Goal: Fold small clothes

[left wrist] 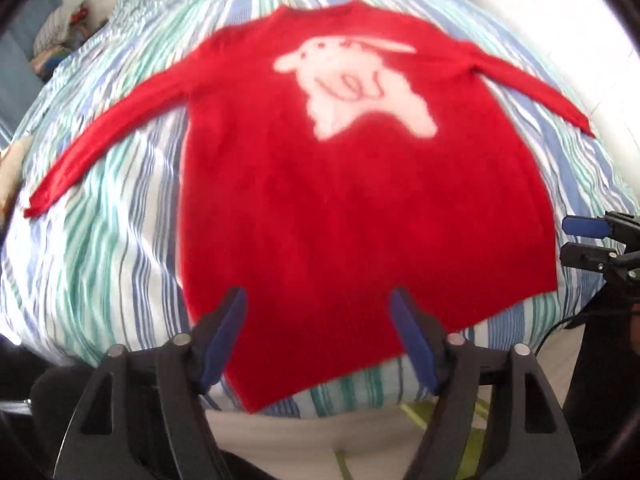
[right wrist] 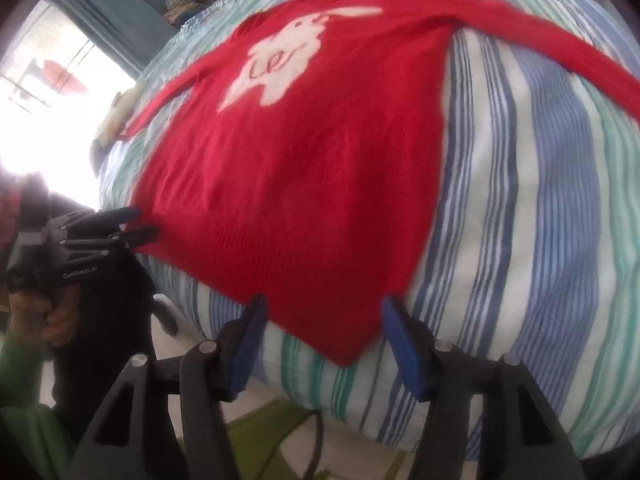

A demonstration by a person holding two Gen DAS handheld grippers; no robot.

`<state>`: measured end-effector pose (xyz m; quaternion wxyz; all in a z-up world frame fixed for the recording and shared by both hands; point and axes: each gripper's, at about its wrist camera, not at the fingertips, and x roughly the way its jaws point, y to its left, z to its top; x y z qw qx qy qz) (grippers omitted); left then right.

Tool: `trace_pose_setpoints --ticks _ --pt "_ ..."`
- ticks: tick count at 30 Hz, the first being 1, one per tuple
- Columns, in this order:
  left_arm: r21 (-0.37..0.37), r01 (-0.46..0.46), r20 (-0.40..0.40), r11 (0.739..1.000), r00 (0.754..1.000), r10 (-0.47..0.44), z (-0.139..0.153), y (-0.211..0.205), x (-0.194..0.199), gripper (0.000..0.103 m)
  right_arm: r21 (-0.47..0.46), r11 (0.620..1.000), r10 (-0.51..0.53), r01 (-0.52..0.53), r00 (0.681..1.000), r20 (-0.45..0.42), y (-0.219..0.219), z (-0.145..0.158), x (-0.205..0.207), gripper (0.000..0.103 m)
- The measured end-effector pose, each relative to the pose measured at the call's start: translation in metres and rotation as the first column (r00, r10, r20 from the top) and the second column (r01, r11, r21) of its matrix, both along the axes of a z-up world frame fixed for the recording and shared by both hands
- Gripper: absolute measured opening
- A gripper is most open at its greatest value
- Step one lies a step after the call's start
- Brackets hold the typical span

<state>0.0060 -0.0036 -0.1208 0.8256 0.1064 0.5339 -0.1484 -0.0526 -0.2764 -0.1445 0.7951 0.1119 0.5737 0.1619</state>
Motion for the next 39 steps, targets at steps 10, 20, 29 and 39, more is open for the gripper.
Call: trace_pose_setpoints --ticks 10,20,29,39 --pt "0.119 0.06 -0.108 0.991 0.993 -0.047 -0.046 -0.018 -0.006 0.089 -0.093 0.995 0.042 -0.042 0.999 -0.005 0.013 -0.029 -0.002 0.06" --pt "-0.022 -0.002 0.005 1.0 1.0 0.002 0.016 -0.003 -0.005 0.086 -0.015 1.0 -0.008 0.007 0.998 -0.061 -0.011 -0.018 -0.021 0.064" --pt "-0.155 -0.233 0.24 0.96 0.934 0.265 0.058 0.033 0.052 0.091 0.182 0.832 -0.553 0.524 0.806 0.211 -0.225 0.067 0.012 0.064" --pt "-0.087 -0.396 0.253 0.914 0.879 0.405 0.001 0.067 0.066 0.09 0.473 0.342 -0.892 0.812 0.438 -0.109 -0.372 -0.021 0.004 0.064"
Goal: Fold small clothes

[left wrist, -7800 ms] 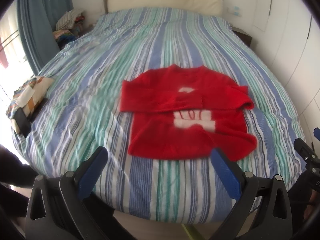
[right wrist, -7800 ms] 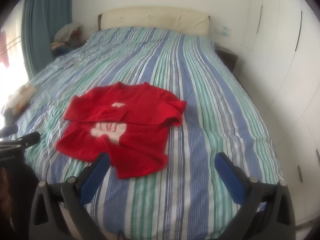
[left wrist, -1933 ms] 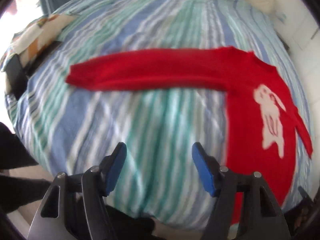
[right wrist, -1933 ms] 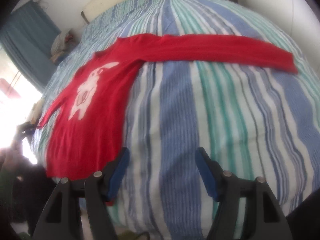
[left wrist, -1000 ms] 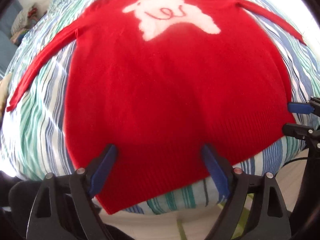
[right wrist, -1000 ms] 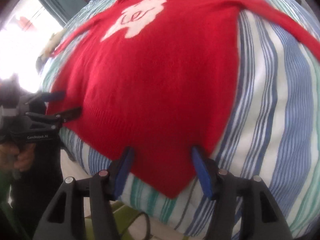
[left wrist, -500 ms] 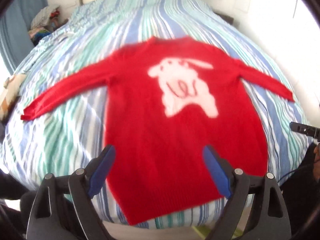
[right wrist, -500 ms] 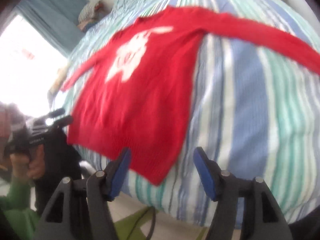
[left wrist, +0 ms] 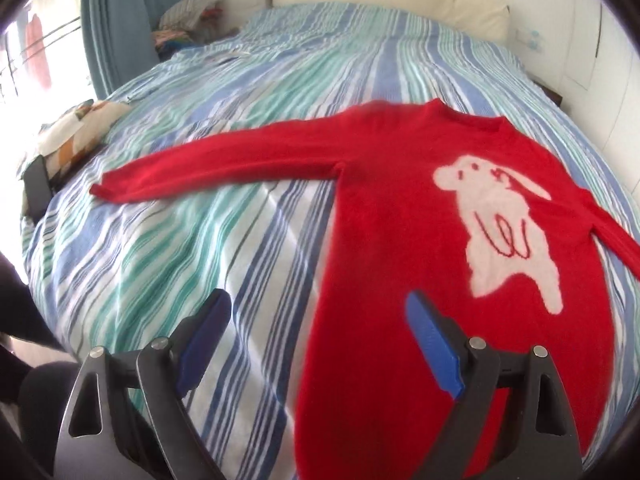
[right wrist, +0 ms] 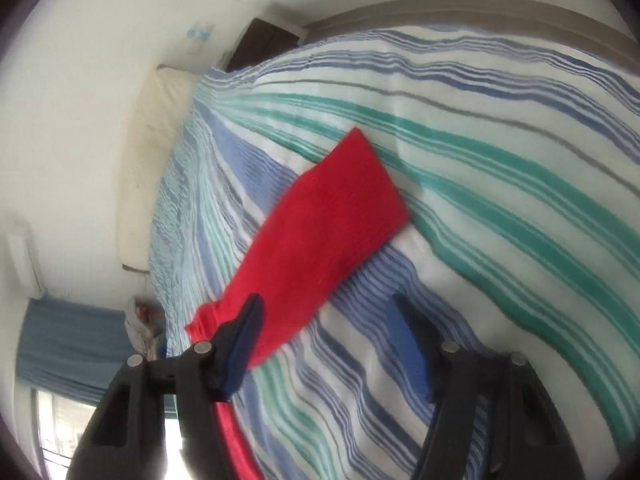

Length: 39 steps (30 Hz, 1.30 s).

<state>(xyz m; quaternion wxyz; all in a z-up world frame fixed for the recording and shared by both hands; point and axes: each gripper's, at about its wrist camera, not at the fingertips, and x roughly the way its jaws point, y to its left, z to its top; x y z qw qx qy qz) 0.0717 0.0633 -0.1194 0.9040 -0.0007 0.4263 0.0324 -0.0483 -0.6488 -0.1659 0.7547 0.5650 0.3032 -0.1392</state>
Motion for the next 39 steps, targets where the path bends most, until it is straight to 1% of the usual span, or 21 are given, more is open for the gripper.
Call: trace_pose_setpoints --ticks 2,3,5,8,9,10,11,12,14,16,18,20,22,24,27,31,34,35,37,38,39 --pt "0.03 0.008 0.031 1.0 0.999 -0.009 0.002 -0.003 -0.002 0.09 -0.03 0.999 -0.038 0.038 0.999 0.017 -0.014 -0.002 0.007 0.063" --pt "0.045 0.011 0.038 0.999 0.999 -0.013 0.002 -0.004 -0.002 0.09 0.001 0.999 -0.05 0.05 0.999 0.008 -0.015 -0.011 0.012 0.059" --pt "0.056 0.011 0.028 0.998 1.0 -0.013 -0.002 -0.006 -0.001 0.09 0.031 0.995 -0.092 0.092 0.996 0.004 -0.022 -0.019 0.015 0.051" --pt "0.042 0.01 -0.002 0.999 1.0 -0.01 -0.009 -0.006 0.001 0.09 0.04 0.99 -0.136 0.135 0.99 0.027 -0.029 -0.018 0.019 0.051" --pt "0.042 0.008 -0.006 0.999 1.0 -0.008 -0.01 -0.006 0.002 0.09 0.04 0.99 -0.135 0.134 0.99 0.028 -0.029 -0.018 0.02 0.048" --pt "0.046 0.005 -0.008 0.999 1.0 -0.004 -0.011 -0.005 0.003 0.09 0.02 0.993 -0.118 0.117 0.993 0.008 -0.029 -0.017 0.026 0.042" --pt "0.049 -0.002 -0.008 0.999 1.0 0.003 -0.011 -0.004 0.003 0.09 -0.02 0.996 -0.093 0.092 0.995 -0.046 -0.029 -0.015 0.032 0.014" --pt "0.05 -0.011 -0.008 0.999 1.0 0.012 -0.011 -0.002 0.004 0.09 -0.065 0.995 -0.081 0.075 0.992 -0.095 -0.028 -0.011 0.038 0.004" --pt "0.037 -0.033 -0.007 0.999 0.999 0.033 -0.011 0.004 0.004 0.09 -0.165 0.984 -0.089 0.066 0.987 -0.134 -0.024 0.006 0.047 0.004" --pt "0.018 -0.055 -0.004 0.998 0.998 0.055 -0.009 0.01 0.006 0.09 -0.32 0.947 -0.064 0.013 0.986 -0.151 -0.008 0.043 0.065 0.004" --pt "0.002 -0.071 -0.004 0.997 0.997 0.071 -0.008 0.015 0.008 0.09 -0.459 0.886 -0.002 -0.06 0.991 -0.133 0.022 0.088 0.09 0.004" --pt "-0.016 -0.082 -0.004 0.997 0.997 0.082 -0.007 0.02 0.01 0.09 -0.553 0.821 0.107 -0.143 0.99 -0.096 0.062 0.131 0.121 0.004" --pt "-0.031 -0.09 -0.007 0.995 0.996 0.09 -0.006 0.024 0.012 0.09 -0.605 0.761 0.254 -0.235 0.966 -0.056 0.112 0.167 0.157 0.004" --pt "-0.045 -0.103 -0.01 0.994 0.995 0.103 -0.006 0.029 0.013 0.09 -0.628 0.704 0.411 -0.333 0.911 -0.022 0.169 0.194 0.194 0.004" --pt "-0.061 -0.127 -0.016 0.99 0.992 0.126 -0.006 0.038 0.013 0.09 -0.637 0.598 0.621 -0.487 0.784 -0.015 0.266 0.21 0.246 0.004" --pt "-0.063 -0.148 -0.016 0.987 0.989 0.147 -0.007 0.046 0.014 0.09 -0.651 0.433 0.777 -0.624 0.625 -0.082 0.383 0.189 0.293 0.004" --pt "-0.074 -0.16 -0.021 0.984 0.987 0.159 -0.008 0.052 0.016 0.09 -0.626 0.356 0.821 -0.694 0.552 -0.146 0.434 0.154 0.307 0.005" --pt "-0.082 -0.165 -0.023 0.983 0.986 0.164 -0.008 0.054 0.016 0.09 -0.6 0.342 0.835 -0.724 0.526 -0.159 0.442 0.139 0.307 0.009" --pt "-0.1 -0.176 -0.029 0.979 0.984 0.174 -0.008 0.058 0.017 0.09 -0.48 0.316 0.878 -0.818 0.444 -0.179 0.451 0.108 0.311 0.034" --pt "-0.11 -0.179 -0.031 0.978 0.984 0.177 -0.008 0.059 0.017 0.09 -0.407 0.316 0.898 -0.857 0.409 -0.162 0.453 0.095 0.313 0.052" --pt "-0.119 -0.182 -0.033 0.976 0.983 0.179 -0.009 0.061 0.018 0.09 -0.344 0.322 0.918 -0.882 0.38 -0.116 0.449 0.086 0.314 0.055"
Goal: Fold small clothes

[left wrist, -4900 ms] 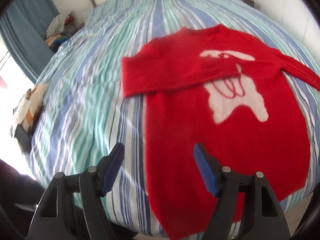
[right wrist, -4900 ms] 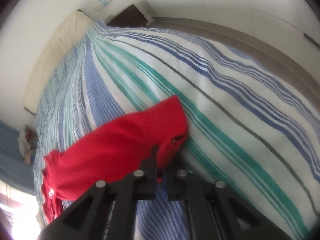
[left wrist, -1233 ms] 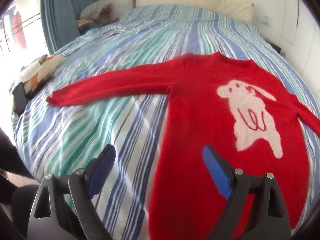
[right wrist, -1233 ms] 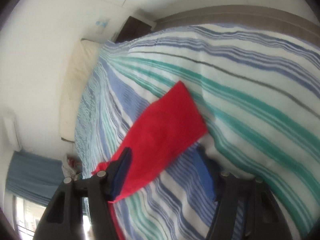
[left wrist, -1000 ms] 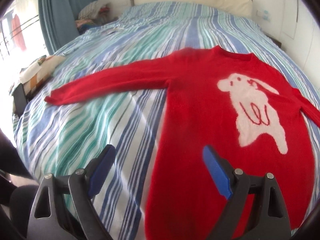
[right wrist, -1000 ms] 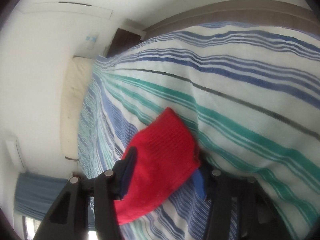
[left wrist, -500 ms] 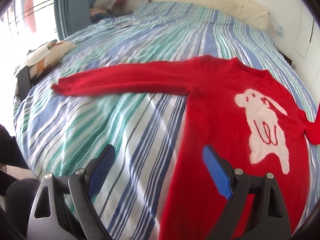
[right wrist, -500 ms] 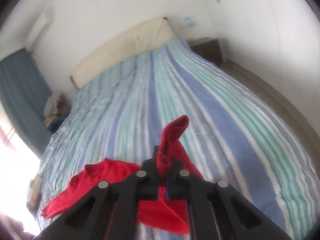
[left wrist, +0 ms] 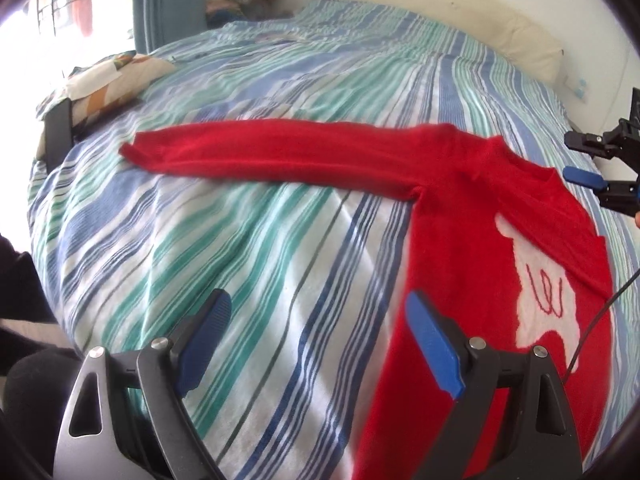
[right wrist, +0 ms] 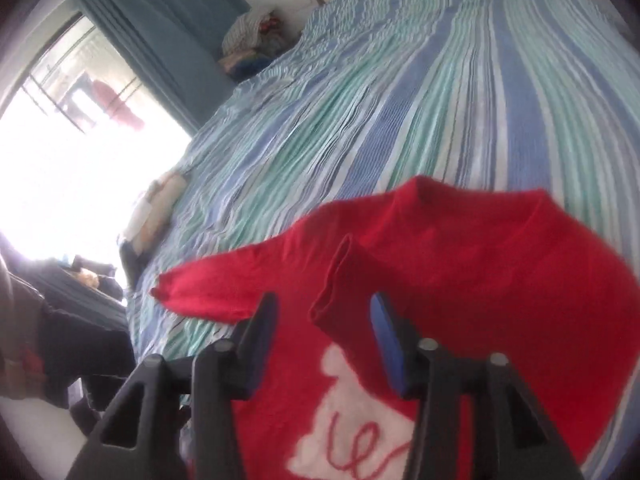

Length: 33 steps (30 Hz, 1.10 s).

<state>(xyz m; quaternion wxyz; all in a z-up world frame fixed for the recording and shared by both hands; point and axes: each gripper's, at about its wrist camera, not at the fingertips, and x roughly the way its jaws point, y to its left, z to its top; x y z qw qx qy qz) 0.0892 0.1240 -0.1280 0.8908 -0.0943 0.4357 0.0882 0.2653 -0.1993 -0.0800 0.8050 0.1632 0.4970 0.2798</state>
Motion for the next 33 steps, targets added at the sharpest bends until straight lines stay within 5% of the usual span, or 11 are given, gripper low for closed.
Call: trace_pose_setpoints --ticks 3,6,9,11,12,14,17,22,26,30,33 --pt "-0.015 0.002 -0.003 1.0 1.0 -0.002 -0.001 0.0 0.001 0.09 0.096 0.995 -0.002 0.005 1.0 -0.025 -0.021 -0.006 -0.01 0.055" --pt "-0.009 0.023 -0.004 1.0 1.0 -0.023 -0.001 -0.005 0.0 0.09 0.097 0.993 -0.068 0.073 0.996 -0.053 -0.057 -0.009 -0.016 0.055" --pt "0.011 0.061 -0.007 0.998 0.998 -0.061 -0.001 -0.015 -0.001 0.09 0.044 0.984 -0.166 0.172 0.979 -0.115 -0.1 -0.033 -0.026 0.055" --pt "0.036 0.087 -0.013 0.996 0.996 -0.086 -0.002 -0.022 -0.002 0.09 -0.095 0.966 -0.254 0.239 0.946 -0.203 -0.127 -0.064 -0.033 0.053" --pt "0.05 0.099 -0.016 0.994 0.995 -0.098 -0.003 -0.026 -0.002 0.09 -0.22 0.938 -0.315 0.267 0.922 -0.225 -0.141 -0.08 -0.038 0.035" --pt "0.077 0.121 -0.016 0.99 0.993 -0.12 -0.003 -0.033 -0.005 0.09 -0.282 0.905 -0.377 0.32 0.91 -0.176 -0.165 -0.085 -0.052 0.0" --pt "0.091 0.166 -0.015 0.982 0.986 -0.166 -0.003 -0.043 -0.007 0.09 -0.299 0.888 -0.386 0.35 0.92 -0.071 -0.171 -0.058 -0.077 0.003" --pt "0.09 0.321 -0.05 0.943 0.947 -0.317 -0.008 -0.076 -0.017 0.091 -0.255 0.957 -0.156 0.141 0.987 -0.04 -0.127 -0.03 -0.138 0.022" --pt "0.069 0.52 -0.228 0.851 0.839 -0.494 -0.036 -0.113 -0.036 0.091 -0.301 0.953 -0.001 -0.039 0.991 -0.132 -0.092 -0.064 -0.212 0.031" --pt "0.267 0.612 -0.272 0.745 0.789 -0.551 -0.041 -0.142 -0.066 0.094 -0.399 0.912 0.021 -0.092 0.984 -0.178 -0.09 -0.094 -0.294 0.032" --pt "0.228 0.596 -0.269 0.77 0.798 -0.539 -0.035 -0.14 -0.063 0.094 -0.467 0.881 -0.009 -0.077 0.984 -0.18 -0.093 -0.087 -0.321 0.031"
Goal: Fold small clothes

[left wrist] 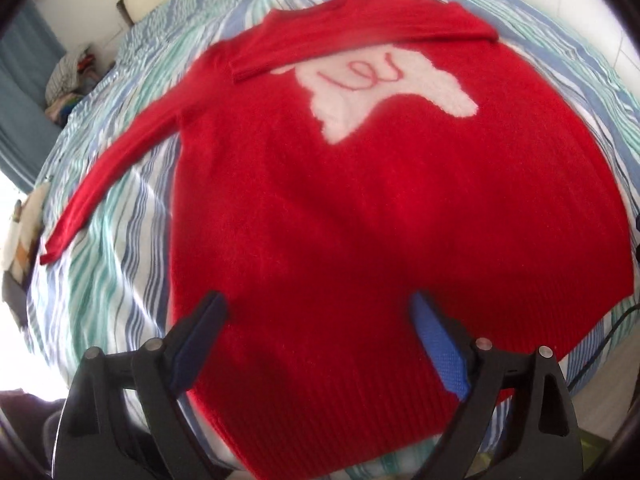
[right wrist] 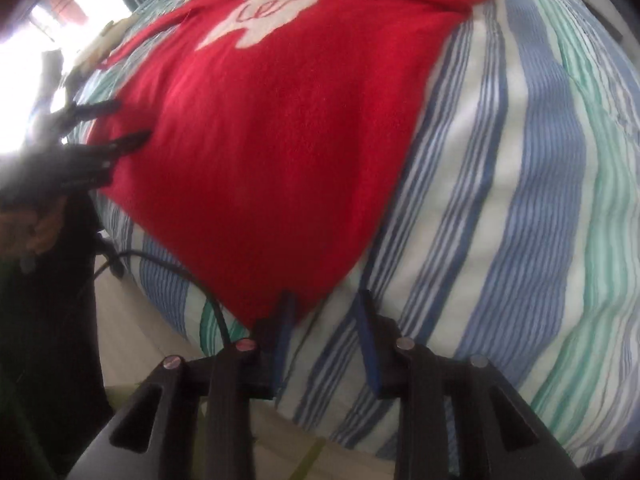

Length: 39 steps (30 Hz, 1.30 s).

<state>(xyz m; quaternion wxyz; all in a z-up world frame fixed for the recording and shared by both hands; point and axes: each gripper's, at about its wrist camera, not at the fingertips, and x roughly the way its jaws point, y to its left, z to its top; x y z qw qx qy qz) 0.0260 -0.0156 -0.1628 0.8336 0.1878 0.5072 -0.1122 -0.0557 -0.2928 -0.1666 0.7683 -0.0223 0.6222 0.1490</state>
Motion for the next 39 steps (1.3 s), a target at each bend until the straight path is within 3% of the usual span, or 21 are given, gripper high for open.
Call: trace_pose_setpoints --ticks 3,6,8,11,14,16,18,21,23,24,25,26,27,29,30,31,33,36,39 --pt "-0.098 -0.071 -0.048 0.993 0.997 0.067 0.008 0.013 0.009 0.094 -0.022 1.0 0.004 -0.001 0.991 0.135 0.009 0.034 -0.006 0.031" --pt "-0.132 -0.121 -0.04 0.984 0.992 0.117 0.024 0.028 0.017 0.094 0.03 1.0 -0.004 -0.002 0.979 0.202 0.025 0.048 0.0 0.033" --pt "-0.144 -0.155 -0.008 0.977 0.988 0.155 0.038 0.047 0.025 0.094 0.047 0.999 0.001 -0.01 0.984 0.178 0.038 0.029 0.007 0.038" --pt "-0.157 -0.249 0.03 0.956 0.966 0.257 0.059 0.099 0.049 0.099 -0.02 1.0 0.014 -0.013 0.997 0.076 0.049 -0.016 0.007 0.038" --pt "-0.174 -0.409 0.028 0.896 0.907 0.419 0.064 0.176 0.086 0.1 0.016 0.999 -0.041 0.039 0.993 0.113 0.046 -0.013 0.001 0.04" --pt "-0.222 -0.556 -0.051 0.801 0.827 0.56 0.05 0.241 0.116 0.1 0.032 0.998 -0.063 0.06 0.992 0.109 0.044 -0.013 0.0 0.041" --pt "-0.286 -0.696 -0.146 0.658 0.711 0.688 0.027 0.303 0.137 0.099 0.045 0.996 -0.077 0.072 0.991 0.111 0.041 -0.013 -0.002 0.041" --pt "-0.362 -0.81 -0.252 0.461 0.561 0.788 -0.003 0.368 0.156 0.099 0.061 0.993 -0.106 0.1 0.989 0.103 0.038 -0.013 -0.002 0.044" --pt "-0.423 -0.837 -0.29 0.347 0.487 0.823 -0.013 0.387 0.158 0.099 0.06 0.992 -0.115 0.109 0.988 0.1 0.038 -0.012 -0.003 0.046" --pt "-0.454 -0.835 -0.279 0.31 0.464 0.841 -0.013 0.392 0.159 0.098 0.056 0.993 -0.113 0.108 0.989 0.1 0.039 -0.012 -0.002 0.048" --pt "-0.477 -0.829 -0.257 0.293 0.45 0.855 -0.011 0.392 0.16 0.094 0.052 0.993 -0.111 0.106 0.989 0.1 0.041 -0.011 -0.002 0.048" --pt "-0.486 -0.823 -0.235 0.294 0.448 0.863 -0.008 0.393 0.164 0.066 0.046 0.994 -0.108 0.104 0.989 0.102 0.044 -0.013 -0.002 0.049" --pt "-0.477 -0.824 -0.231 0.307 0.454 0.861 -0.008 0.392 0.169 0.009 0.04 0.994 -0.106 0.102 0.989 0.105 0.046 -0.013 -0.003 0.05" --pt "-0.455 -0.829 -0.233 0.326 0.464 0.854 -0.002 0.39 0.178 0.002 0.035 0.994 -0.105 0.101 0.989 0.106 0.047 -0.013 -0.002 0.051" --pt "-0.45 -0.819 -0.188 0.357 0.477 0.858 0.009 0.383 0.179 0.002 0.035 0.994 -0.107 0.104 0.989 0.105 0.047 -0.013 -0.002 0.052" --pt "-0.453 -0.795 -0.139 0.404 0.51 0.849 0.025 0.374 0.183 0.002 0.038 0.994 -0.11 0.107 0.988 0.105 0.046 -0.013 -0.002 0.052" --pt "-0.463 -0.717 -0.041 0.522 0.605 0.795 0.063 0.346 0.195 0.002 0.046 0.993 -0.115 0.11 0.988 0.108 0.045 -0.013 -0.004 0.053" --pt "-0.477 -0.524 0.101 0.706 0.765 0.636 0.127 0.268 0.207 0.002 0.057 0.992 -0.119 0.113 0.986 0.114 0.045 -0.014 -0.005 0.053" --pt "-0.494 -0.284 0.198 0.822 0.883 0.425 0.181 0.172 0.217 0.002 0.065 0.992 -0.115 0.108 0.987 0.116 0.043 -0.013 -0.006 0.055"
